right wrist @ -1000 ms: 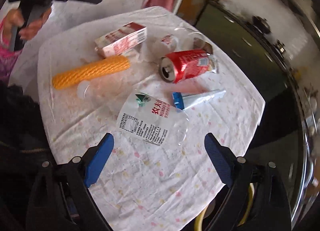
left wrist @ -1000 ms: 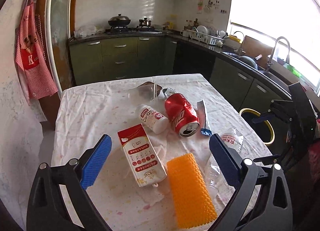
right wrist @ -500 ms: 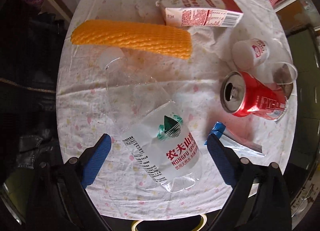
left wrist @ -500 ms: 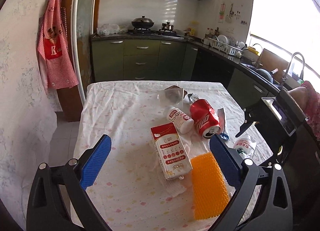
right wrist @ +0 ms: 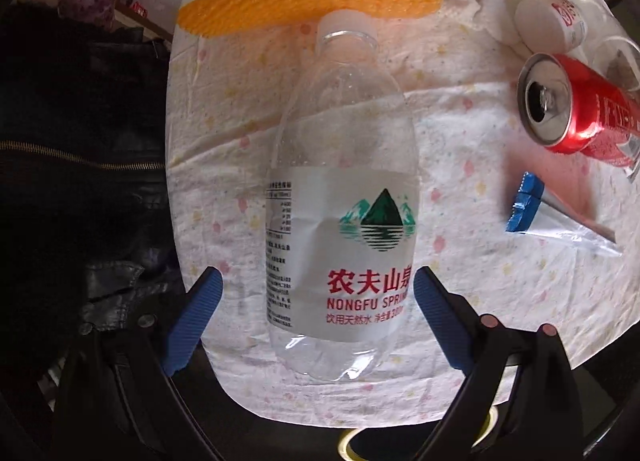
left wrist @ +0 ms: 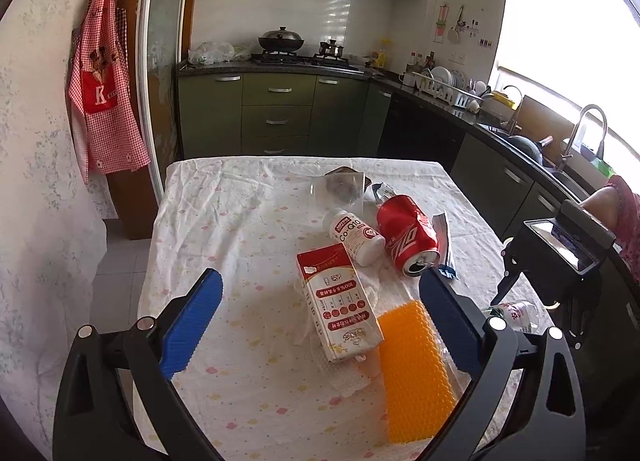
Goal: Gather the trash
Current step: 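Move the right gripper to the clear water bottle and close on it, then carry the water bottle over the bin and open the right gripper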
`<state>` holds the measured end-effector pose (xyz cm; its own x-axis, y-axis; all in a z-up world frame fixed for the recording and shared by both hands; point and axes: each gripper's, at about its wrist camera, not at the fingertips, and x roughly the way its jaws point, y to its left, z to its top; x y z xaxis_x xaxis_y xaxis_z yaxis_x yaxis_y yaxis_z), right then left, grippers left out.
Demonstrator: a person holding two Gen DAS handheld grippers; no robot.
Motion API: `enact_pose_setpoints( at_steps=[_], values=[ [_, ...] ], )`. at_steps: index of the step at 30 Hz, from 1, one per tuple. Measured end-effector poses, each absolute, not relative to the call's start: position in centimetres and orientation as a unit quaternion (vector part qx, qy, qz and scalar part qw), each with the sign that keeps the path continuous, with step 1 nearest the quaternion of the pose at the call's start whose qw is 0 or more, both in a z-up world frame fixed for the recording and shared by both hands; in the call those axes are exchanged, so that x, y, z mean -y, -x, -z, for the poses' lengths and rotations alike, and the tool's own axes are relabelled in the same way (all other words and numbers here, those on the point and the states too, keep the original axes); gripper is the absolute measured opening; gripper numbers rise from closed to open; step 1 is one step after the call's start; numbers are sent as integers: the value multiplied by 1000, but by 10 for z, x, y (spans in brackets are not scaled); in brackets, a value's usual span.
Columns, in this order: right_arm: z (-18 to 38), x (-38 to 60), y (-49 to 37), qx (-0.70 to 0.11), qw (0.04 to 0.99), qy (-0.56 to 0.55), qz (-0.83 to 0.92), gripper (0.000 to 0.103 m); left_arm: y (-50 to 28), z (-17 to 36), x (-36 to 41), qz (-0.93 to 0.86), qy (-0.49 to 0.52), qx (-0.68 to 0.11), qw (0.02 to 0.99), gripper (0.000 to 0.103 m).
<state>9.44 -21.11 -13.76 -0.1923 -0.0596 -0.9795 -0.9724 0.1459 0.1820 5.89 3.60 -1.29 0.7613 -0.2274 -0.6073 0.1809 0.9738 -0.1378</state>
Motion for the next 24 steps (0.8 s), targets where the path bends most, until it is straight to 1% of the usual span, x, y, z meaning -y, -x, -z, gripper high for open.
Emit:
enact_pose_setpoints(
  at_steps=[1, 2, 4, 6, 7, 11, 12, 14, 24],
  values=[
    [139, 212, -94, -598, 476, 427, -483, 91, -60, 14, -35, 111, 36, -329, 937, 97],
    [140, 213, -93, -597, 484, 426, -477, 89, -60, 15, -35, 112, 36, -331, 936, 97],
    [143, 213, -94, -596, 498, 423, -467, 81, -60, 17, -33, 113, 34, -333, 936, 97],
    [145, 217, -92, -599, 514, 410, -457, 68, -60, 17, -31, 114, 34, -334, 935, 97],
    [146, 218, -93, -602, 519, 401, -455, 67, -60, 17, -31, 115, 33, -334, 935, 97],
    [153, 228, -96, -607, 533, 384, -447, 66, -60, 17, -30, 117, 34, -333, 935, 97],
    [155, 233, -97, -612, 535, 377, -445, 64, -60, 17, -30, 116, 34, -333, 935, 97],
    [162, 238, -95, -612, 544, 367, -442, 62, -60, 17, -30, 117, 34, -333, 935, 97],
    [151, 297, -73, -597, 617, 303, -413, 61, -61, 20, -25, 127, 35, -333, 934, 97]
  ],
)
